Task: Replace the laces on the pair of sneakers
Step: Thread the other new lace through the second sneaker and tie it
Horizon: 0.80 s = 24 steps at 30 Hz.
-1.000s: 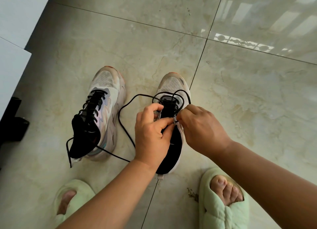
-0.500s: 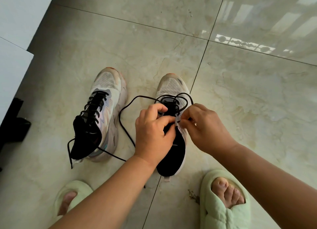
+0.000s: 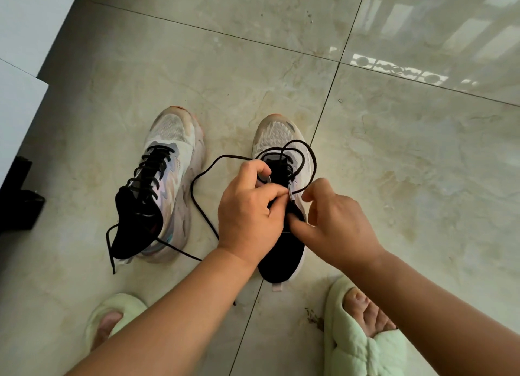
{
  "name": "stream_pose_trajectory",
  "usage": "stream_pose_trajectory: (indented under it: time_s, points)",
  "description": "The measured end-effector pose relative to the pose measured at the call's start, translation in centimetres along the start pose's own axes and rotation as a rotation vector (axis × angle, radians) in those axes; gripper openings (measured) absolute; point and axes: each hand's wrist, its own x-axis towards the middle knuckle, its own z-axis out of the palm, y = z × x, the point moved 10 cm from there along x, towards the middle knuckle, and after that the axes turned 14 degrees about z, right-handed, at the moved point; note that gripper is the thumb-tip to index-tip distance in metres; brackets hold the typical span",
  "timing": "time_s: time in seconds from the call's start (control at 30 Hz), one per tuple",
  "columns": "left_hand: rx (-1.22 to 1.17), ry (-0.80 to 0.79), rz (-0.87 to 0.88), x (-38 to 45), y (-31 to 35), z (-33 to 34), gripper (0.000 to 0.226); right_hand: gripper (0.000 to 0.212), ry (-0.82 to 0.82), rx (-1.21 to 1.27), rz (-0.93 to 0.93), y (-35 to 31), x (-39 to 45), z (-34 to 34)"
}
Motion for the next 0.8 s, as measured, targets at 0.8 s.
stream_pose_trajectory:
  time_s: [0.8]
  points:
    - [-0.077, -0.059, -0.282, -4.4, -5.3, -3.6, 0.018, 0.023, -0.075, 0.47, 0.178, 2.0, 1.4, -0.6]
